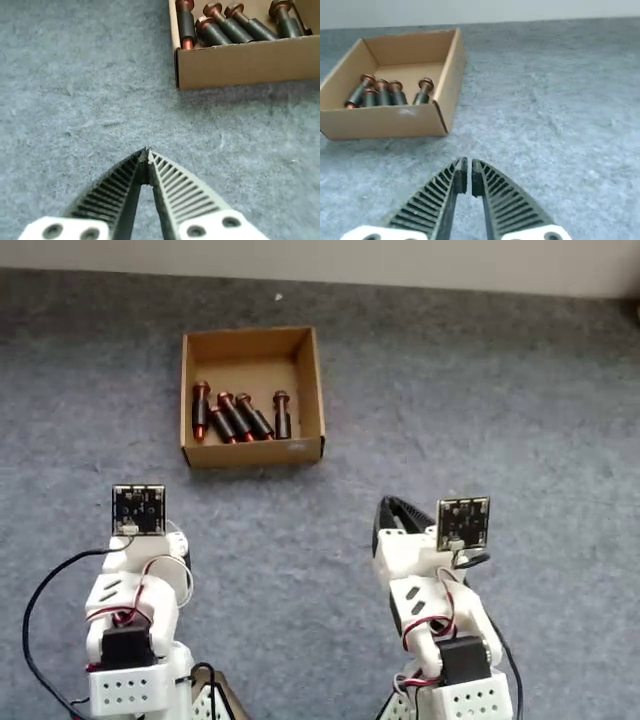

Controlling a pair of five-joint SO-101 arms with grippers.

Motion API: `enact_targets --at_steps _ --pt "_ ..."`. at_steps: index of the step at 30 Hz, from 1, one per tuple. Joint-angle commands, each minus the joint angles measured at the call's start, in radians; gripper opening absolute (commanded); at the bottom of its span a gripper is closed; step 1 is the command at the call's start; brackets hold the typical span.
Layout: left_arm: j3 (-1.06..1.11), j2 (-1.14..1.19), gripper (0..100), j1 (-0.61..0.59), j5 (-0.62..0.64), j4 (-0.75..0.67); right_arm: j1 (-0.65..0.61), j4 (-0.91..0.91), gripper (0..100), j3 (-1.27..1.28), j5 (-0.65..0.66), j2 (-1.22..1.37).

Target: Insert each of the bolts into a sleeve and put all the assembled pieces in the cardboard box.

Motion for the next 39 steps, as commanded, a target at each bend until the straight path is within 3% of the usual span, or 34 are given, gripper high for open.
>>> enact_targets --at_steps 1,4,13,20,29,39 --pt "0.019 -0.022 0 -0.008 -0.008 0.028 0.027 0.005 0.5 0.039 -0.008 -0.024" --pt "0.019 -0.016 0 -0.002 -0.008 0.028 0.028 0.008 0.5 0.117 -0.008 -0.024" --pt "0.019 -0.013 1 0.019 -0.006 0.035 0.028 0.28 0.5 0.157 -0.002 -0.024" --pt "0.019 -0.015 1 0.13 -0.006 0.201 0.028 0.567 0.5 0.157 -0.002 -0.024" --pt "0.019 -0.021 1 0.13 -0.005 0.388 0.028 0.559 0.5 0.16 -0.002 -0.024" --pt "0.019 -0.021 1 0.13 -0.005 0.39 0.028 0.559 0.5 0.16 -0.002 -0.024"
